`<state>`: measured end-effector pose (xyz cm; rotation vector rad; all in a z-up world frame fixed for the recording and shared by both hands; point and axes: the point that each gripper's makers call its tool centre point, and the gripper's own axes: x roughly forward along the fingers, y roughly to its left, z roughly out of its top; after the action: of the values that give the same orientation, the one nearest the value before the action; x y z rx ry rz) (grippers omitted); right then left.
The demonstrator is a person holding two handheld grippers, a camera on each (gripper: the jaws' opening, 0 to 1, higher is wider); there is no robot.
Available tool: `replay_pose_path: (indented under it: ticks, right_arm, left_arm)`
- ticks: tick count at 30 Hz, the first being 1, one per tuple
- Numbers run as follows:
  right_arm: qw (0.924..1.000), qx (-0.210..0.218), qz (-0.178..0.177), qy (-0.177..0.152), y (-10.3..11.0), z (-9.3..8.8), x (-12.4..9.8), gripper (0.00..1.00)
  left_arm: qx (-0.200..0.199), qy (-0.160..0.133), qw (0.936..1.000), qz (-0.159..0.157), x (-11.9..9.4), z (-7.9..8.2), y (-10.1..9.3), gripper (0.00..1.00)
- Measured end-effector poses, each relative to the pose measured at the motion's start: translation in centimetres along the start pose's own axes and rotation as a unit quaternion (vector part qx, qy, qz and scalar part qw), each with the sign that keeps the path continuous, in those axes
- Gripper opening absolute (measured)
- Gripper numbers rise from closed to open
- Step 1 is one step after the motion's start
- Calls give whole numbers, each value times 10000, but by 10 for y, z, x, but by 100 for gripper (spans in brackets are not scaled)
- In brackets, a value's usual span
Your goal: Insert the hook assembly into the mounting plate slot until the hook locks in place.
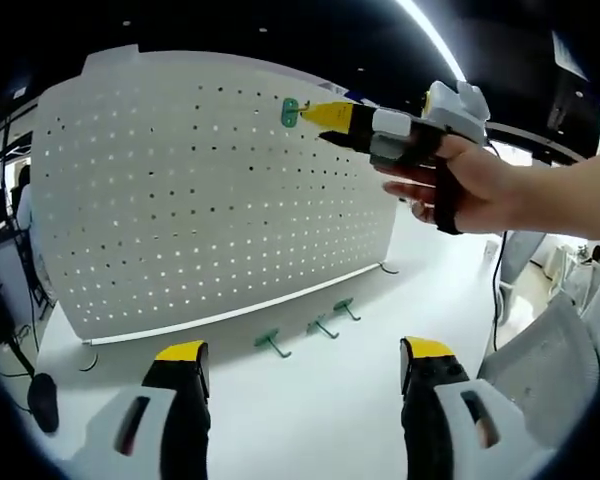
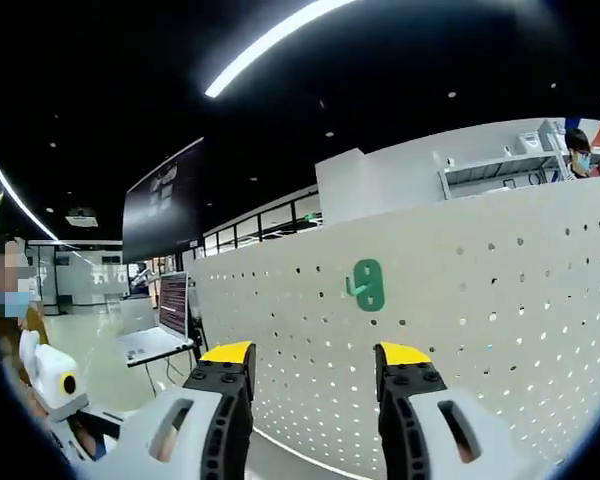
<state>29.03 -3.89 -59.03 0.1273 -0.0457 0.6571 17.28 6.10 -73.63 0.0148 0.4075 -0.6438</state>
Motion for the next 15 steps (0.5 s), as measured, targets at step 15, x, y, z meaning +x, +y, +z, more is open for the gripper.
replay_pose_path:
  ticks: [15]
  right_arm:
    - [9996,-32,20,281,-10,-28,-53,50]
  left_arm:
    - [-16,-26,10000,-81,3,2,-5,80]
